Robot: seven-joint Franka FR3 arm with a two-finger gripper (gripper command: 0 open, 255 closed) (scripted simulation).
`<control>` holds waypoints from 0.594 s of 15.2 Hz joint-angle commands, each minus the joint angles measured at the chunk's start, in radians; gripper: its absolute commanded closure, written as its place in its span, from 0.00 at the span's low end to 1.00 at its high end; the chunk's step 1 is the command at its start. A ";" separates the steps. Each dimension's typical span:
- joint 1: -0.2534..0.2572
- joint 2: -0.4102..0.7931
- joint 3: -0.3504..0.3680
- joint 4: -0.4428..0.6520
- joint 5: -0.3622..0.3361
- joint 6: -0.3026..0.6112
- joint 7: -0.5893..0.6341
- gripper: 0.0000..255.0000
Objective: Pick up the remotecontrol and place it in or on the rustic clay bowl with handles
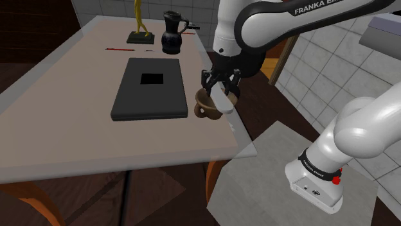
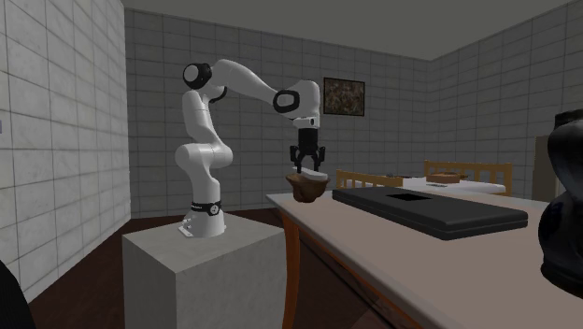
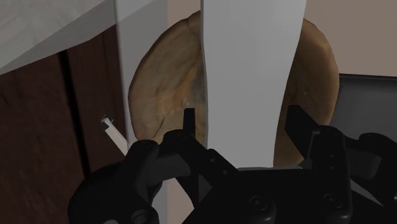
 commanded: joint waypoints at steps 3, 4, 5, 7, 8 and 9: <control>0.001 0.002 0.000 -0.003 0.000 0.000 0.000 1.00; 0.001 0.002 0.001 -0.003 0.000 0.001 0.001 0.00; 0.000 0.002 0.001 -0.003 0.000 0.001 0.000 0.00; 0.000 0.002 0.000 -0.004 0.000 0.001 0.000 0.00; 0.000 0.001 0.000 -0.004 0.000 0.001 0.000 0.00; 0.001 0.002 0.000 -0.003 0.000 0.000 0.000 0.00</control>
